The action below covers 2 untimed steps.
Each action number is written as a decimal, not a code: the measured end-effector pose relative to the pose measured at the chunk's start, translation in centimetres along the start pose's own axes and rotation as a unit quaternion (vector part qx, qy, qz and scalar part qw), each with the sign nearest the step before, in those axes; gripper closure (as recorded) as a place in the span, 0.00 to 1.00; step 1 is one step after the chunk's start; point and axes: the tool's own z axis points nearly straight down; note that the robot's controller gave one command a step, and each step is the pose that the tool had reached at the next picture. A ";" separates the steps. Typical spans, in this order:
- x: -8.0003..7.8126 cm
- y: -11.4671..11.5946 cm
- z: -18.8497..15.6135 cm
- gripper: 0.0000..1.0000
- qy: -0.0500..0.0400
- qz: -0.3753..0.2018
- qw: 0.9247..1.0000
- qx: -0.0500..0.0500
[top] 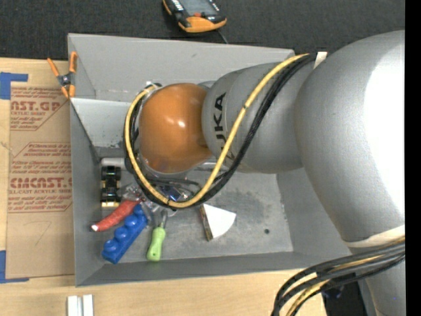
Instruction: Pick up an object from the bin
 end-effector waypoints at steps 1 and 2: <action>-0.1 0.0 -1.7 1.00 -0.001 0.000 1.000 0.000; -0.1 0.1 -3.3 1.00 -0.001 0.000 1.000 0.000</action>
Offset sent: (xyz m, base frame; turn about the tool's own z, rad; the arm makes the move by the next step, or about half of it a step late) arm 0.0001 0.0005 0.0516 0.0001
